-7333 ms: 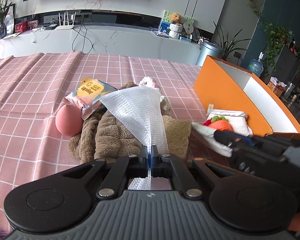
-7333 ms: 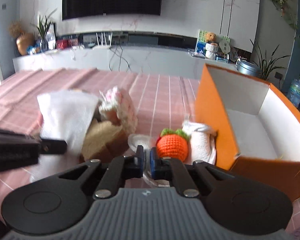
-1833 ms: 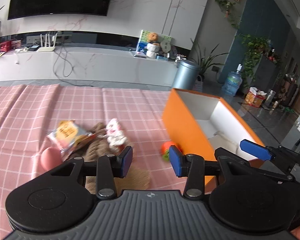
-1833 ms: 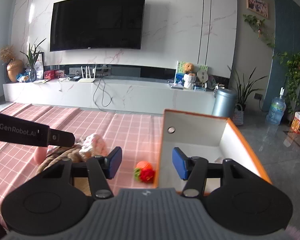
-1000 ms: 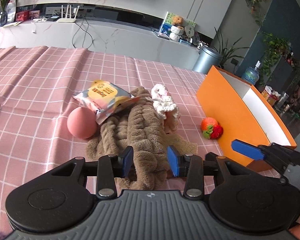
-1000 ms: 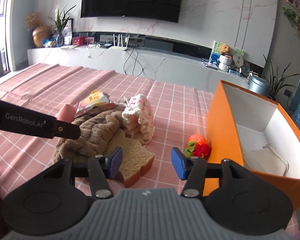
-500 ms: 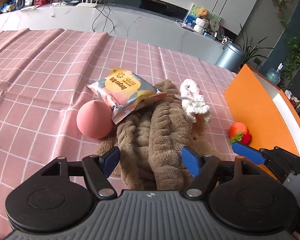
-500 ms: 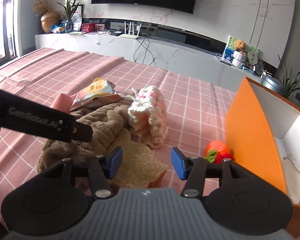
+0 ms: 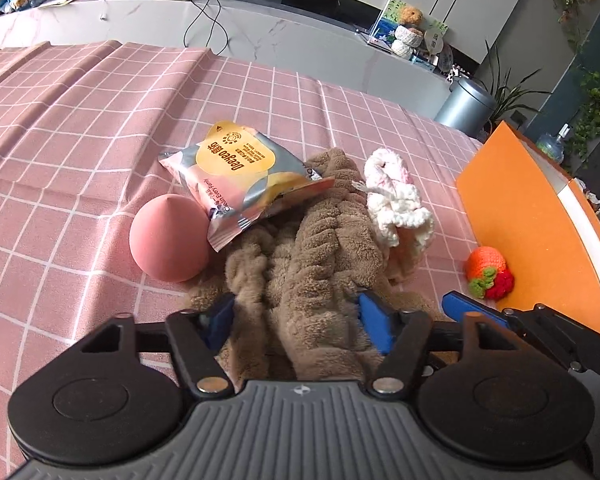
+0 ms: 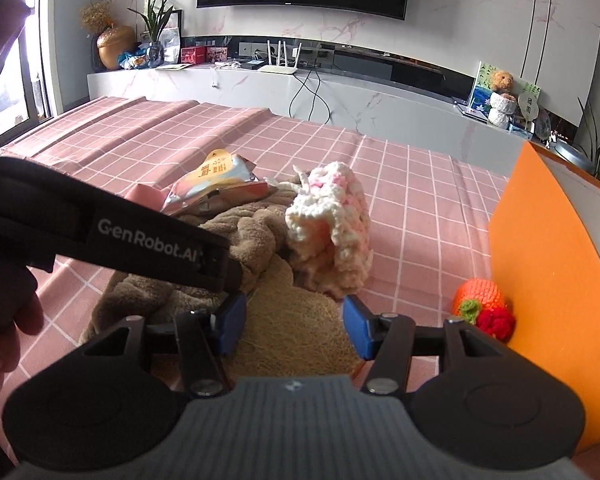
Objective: Organize soft objects
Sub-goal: 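Grasp the brown braided towel with the left tool and lift it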
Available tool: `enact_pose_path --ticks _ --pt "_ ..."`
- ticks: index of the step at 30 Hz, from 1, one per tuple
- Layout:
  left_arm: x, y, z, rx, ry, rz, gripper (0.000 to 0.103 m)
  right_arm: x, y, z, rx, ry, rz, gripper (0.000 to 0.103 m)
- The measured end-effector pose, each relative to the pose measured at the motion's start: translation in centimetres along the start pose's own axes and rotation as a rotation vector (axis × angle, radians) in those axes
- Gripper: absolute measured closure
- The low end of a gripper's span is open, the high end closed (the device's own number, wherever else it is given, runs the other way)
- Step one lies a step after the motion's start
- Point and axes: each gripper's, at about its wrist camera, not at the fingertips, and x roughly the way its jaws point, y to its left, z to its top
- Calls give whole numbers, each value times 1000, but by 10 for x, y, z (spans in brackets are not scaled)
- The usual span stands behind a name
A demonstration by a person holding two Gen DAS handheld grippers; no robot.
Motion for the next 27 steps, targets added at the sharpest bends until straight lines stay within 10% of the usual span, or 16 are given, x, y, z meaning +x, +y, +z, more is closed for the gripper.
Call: enact_pose_path --ticks 7,21,27 --pt "-25 -6 -2 63 -63 35 79 -10 -7 -4 -12 44 23 39" --pt "-110 -21 -4 142 -241 -14 84 -44 5 0 -157 37 137 22" --pt "-97 -11 -21 154 -144 80 84 -29 10 -2 -300 98 213 16"
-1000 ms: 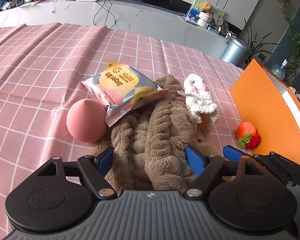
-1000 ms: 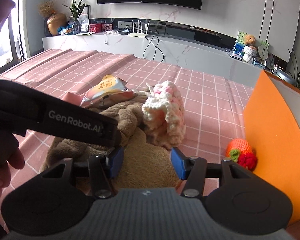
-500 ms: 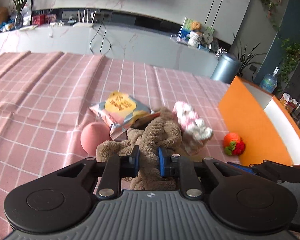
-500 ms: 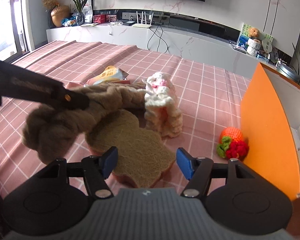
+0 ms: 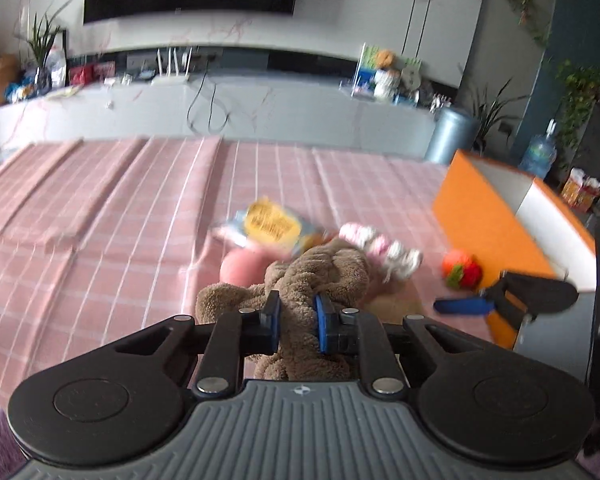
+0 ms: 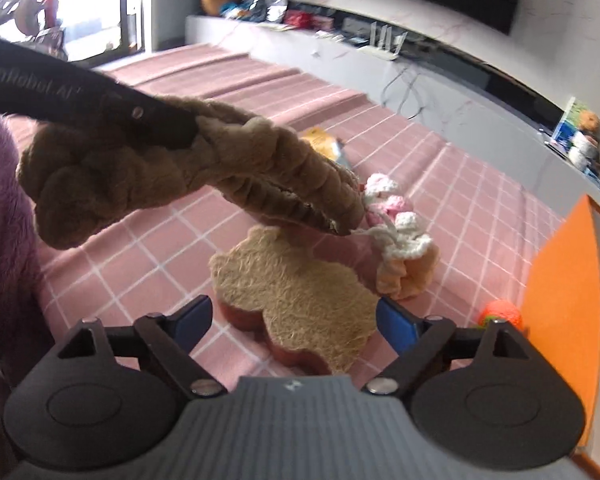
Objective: Organize soft objects
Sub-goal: 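Grasp the brown braided towel with the left tool and lift it, then grasp the red-brown sponge with the right tool while the left tool holds the towel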
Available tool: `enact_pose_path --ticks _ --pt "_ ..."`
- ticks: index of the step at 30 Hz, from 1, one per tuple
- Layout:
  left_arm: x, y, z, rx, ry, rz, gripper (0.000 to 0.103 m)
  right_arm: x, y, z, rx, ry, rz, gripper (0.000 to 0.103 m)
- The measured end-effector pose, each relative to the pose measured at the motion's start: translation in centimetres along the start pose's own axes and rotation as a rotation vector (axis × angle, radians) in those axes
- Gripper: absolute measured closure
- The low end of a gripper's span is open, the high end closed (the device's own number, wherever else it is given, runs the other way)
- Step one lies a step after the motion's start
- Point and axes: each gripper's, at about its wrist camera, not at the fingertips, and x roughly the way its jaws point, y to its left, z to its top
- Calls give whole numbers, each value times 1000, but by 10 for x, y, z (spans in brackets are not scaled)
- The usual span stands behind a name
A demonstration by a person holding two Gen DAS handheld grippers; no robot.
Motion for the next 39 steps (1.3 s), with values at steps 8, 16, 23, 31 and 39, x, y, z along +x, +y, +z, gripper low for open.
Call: enact_pose_path --ticks 8,16,23,31,39 --pt "31 8 -16 -2 146 35 63 24 -8 13 -179 38 11 9" --pt "47 15 -19 -64 163 -17 20 45 -16 9 -127 70 89 7" --pt "53 20 -22 -97 164 -38 46 36 -10 3 -78 73 34 22" --pt "50 22 -25 -94 161 -24 90 10 -2 -13 105 108 -86 31" --pt "43 14 -26 -77 144 -48 76 -28 1 -29 206 67 -185 69"
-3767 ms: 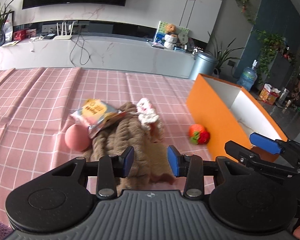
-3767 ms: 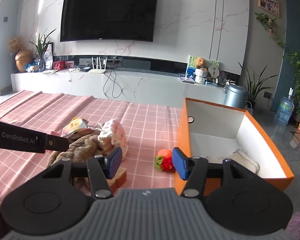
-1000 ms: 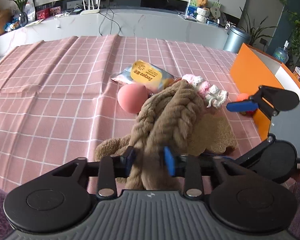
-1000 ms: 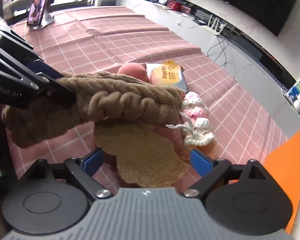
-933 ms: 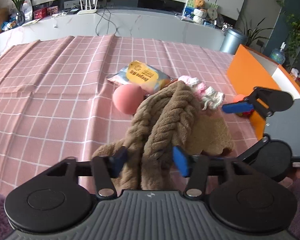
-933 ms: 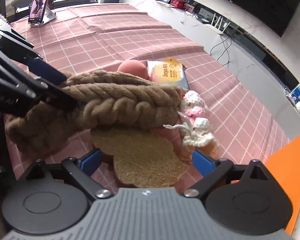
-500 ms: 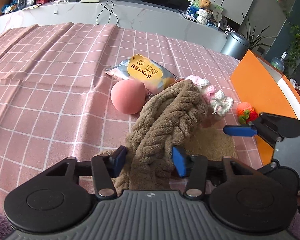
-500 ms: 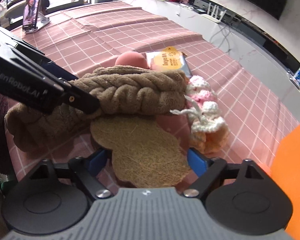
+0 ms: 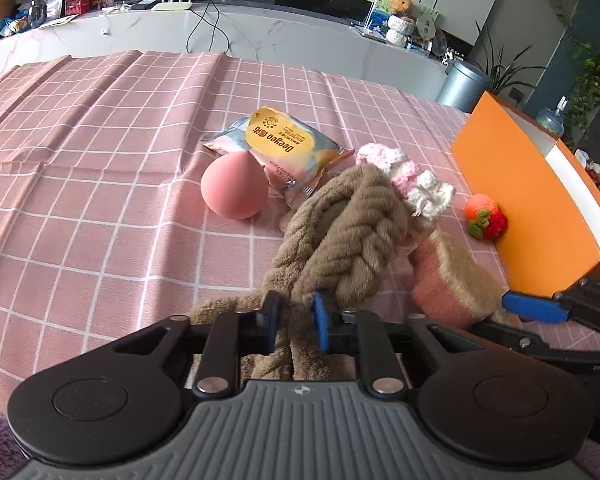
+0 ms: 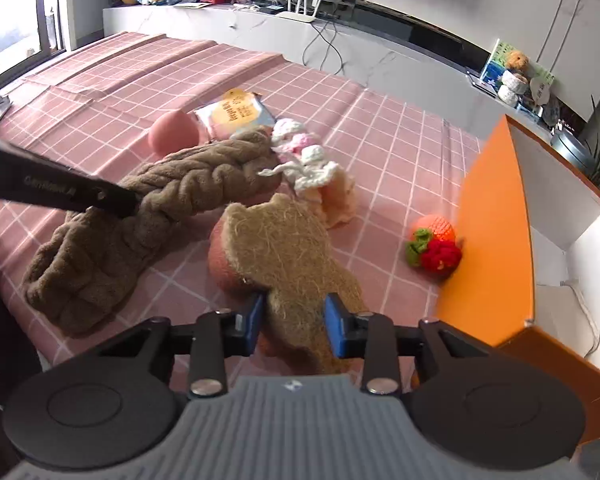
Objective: Organize soft objects
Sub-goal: 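Grasp the red-brown sponge with the right tool while the left tool holds the towel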
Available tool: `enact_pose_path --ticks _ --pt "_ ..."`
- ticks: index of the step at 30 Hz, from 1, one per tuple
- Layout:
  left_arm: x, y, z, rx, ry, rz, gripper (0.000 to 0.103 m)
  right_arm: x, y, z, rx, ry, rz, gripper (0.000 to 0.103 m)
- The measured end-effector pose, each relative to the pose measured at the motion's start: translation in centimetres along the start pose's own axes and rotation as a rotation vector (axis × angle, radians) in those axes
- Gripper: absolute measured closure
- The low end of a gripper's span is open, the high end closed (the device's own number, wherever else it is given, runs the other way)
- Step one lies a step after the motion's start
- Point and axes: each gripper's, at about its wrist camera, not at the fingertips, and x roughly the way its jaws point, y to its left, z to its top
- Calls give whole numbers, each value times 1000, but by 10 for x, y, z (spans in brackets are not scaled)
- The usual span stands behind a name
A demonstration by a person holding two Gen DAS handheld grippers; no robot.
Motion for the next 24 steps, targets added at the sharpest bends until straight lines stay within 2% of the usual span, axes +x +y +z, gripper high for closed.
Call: enact_pose_path --ticks 2,4,6,10,11,12,14,16,21,24 --pt "-5 -1 0 7 -27 -15 62 -2 0 -2 -17 -20 -14 69" --pt "-8 -6 -1 34 -45 -20 38 2 -2 -3 -29 -20 -15 69" --pt "-6 -12 -3 72 -24 -38 32 4 -6 -3 -16 -25 1 69" --pt "3 -23 -9 138 5 9 29 6 -28 9 105 -10 65 74" --pt "4 -24 -10 149 6 20 29 5 -36 14 142 -5 85 77" --pt "5 -24 -10 152 6 28 28 4 -43 19 180 -1 110 87" --pt "8 -22 -9 143 13 37 28 1 -55 26 262 12 164 92" --pt "10 -20 -9 136 20 43 28 2 -63 28 330 29 190 93" --pt "13 -21 -8 150 26 50 28 -4 -88 25 481 -5 128 98" --pt "15 -21 -8 144 29 50 28 -7 -91 24 467 -14 50 100"
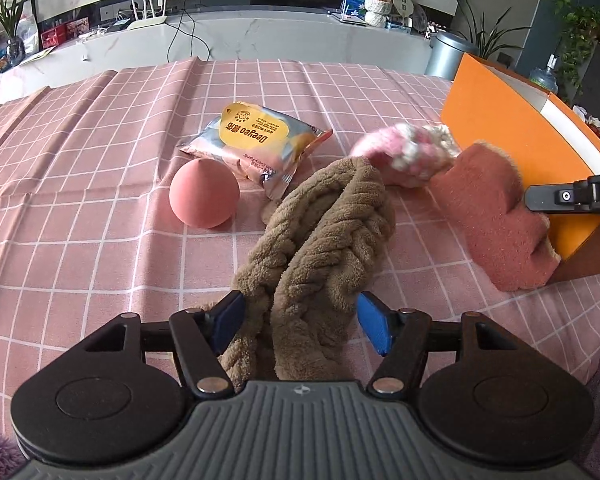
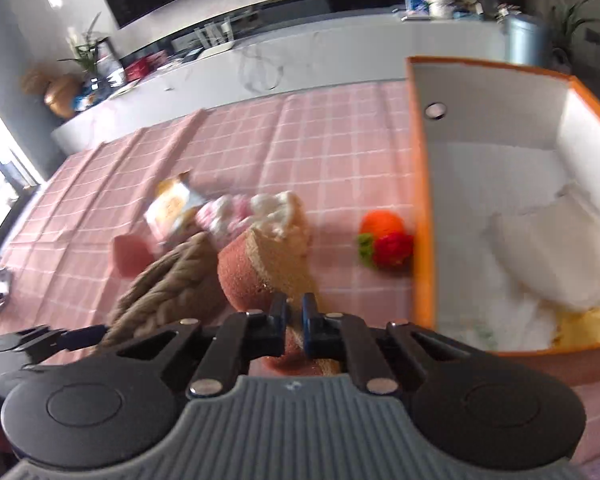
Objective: Organize soft objects
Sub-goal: 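Grasp the red-brown sponge with the right tool while the left tool holds the towel, then lift the sponge with the right tool while the left tool lifts the towel toward the box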
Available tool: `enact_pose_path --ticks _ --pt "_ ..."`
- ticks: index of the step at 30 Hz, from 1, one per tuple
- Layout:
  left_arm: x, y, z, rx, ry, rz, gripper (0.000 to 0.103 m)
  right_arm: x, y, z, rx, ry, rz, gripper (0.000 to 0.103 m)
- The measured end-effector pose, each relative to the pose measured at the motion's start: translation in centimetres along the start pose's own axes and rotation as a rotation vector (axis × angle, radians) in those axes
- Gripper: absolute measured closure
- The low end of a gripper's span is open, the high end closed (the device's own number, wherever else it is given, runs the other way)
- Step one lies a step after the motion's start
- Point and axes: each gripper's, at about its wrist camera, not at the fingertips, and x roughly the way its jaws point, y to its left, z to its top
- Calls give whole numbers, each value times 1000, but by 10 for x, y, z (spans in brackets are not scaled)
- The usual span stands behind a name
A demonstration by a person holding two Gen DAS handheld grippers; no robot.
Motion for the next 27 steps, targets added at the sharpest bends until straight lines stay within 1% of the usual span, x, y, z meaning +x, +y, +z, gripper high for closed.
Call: enact_pose_path --ticks 2,3,4,5,6,7,8,9,10,12,14,15,17,18,19,21,23,26,27 --pt "2 -1 1 2 7 2 33 0 8 -2 -65 -25 -54 100" --pt "4 -2 2 5 12 10 39 0 12 -3 -92 -33 -68 99" --pt "5 -3 1 12 14 25 46 0 14 -3 -115 -36 -74 99" --pt "6 -4 1 21 15 37 49 0 15 -3 -126 -41 -75 97" --pt "6 -5 1 30 14 45 54 -1 15 -3 -131 -49 -70 93" --pt "6 -5 1 33 11 52 62 -2 14 -3 -134 -50 -62 92" --pt "6 -5 1 34 9 57 65 -2 14 -3 -140 -48 -47 79" --pt "5 -5 1 30 7 58 68 -2 15 -4 -150 -49 -25 71" --pt "5 -5 2 26 6 55 72 -2 18 -6 -166 -51 -17 66" --pt "4 -6 1 28 2 52 74 1 25 -10 -214 -52 -26 55" --pt "4 -5 1 26 -3 50 74 8 32 -14 -272 -44 -55 52" --pt "4 -5 1 25 -4 49 73 13 35 -17 -301 -41 -78 52" --pt "6 -4 2 11 -8 46 60 22 38 -22 -341 -35 -111 55" --pt "7 -2 2 -7 -11 43 47 25 38 -23 -348 -34 -115 59" --pt "8 -1 2 -19 -11 37 39 28 38 -25 -352 -34 -122 61" --pt "11 0 2 -35 -16 34 36 32 37 -29 -358 -45 -143 64" --pt "13 -1 2 -29 -23 39 36 33 36 -32 -359 -59 -151 69" --pt "14 -5 2 2 -31 61 54 31 37 -36 -371 -87 -161 70" --pt "13 -5 2 12 -35 67 62 30 38 -37 -375 -95 -163 71"
